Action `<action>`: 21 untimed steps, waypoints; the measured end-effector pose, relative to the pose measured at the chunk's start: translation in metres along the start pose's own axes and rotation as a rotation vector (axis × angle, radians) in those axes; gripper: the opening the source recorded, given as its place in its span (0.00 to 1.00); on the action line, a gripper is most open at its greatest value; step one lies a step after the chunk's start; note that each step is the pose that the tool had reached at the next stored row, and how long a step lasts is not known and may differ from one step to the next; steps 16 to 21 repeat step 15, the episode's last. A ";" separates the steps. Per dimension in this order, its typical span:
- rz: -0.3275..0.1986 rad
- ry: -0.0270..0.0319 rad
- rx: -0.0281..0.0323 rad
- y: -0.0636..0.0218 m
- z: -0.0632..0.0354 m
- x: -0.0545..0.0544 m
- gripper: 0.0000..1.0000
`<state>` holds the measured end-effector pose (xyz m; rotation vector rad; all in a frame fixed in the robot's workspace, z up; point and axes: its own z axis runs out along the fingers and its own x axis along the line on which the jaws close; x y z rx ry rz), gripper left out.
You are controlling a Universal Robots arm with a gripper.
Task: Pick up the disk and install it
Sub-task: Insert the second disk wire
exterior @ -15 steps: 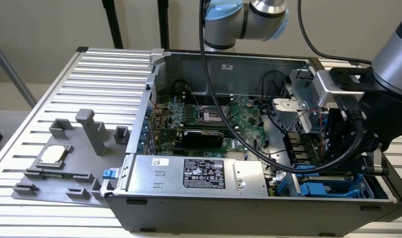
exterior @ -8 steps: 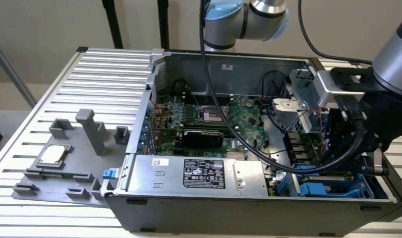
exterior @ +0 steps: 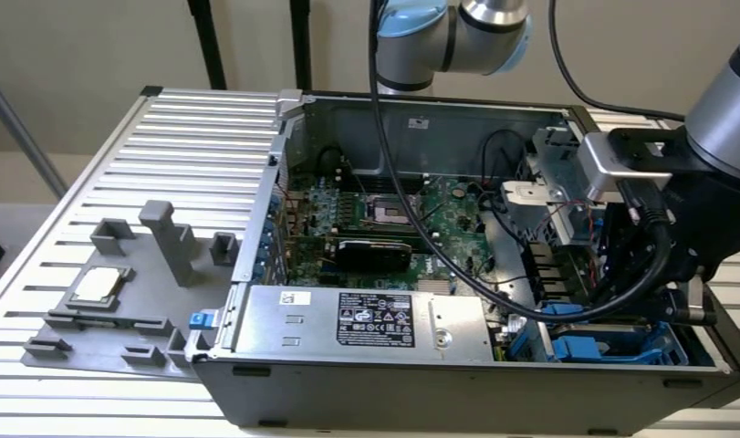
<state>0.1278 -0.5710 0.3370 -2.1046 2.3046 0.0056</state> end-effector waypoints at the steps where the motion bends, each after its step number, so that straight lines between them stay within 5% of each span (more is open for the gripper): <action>1: 0.000 -0.0001 0.0000 0.0000 0.0001 0.000 0.16; 7: 0.000 -0.0061 -0.0005 0.0036 -0.0095 0.000 0.25; 10: 0.000 -0.0074 -0.0007 0.0197 -0.0125 0.002 0.25; 21: 0.000 -0.0074 -0.0007 0.0198 -0.0125 0.002 0.25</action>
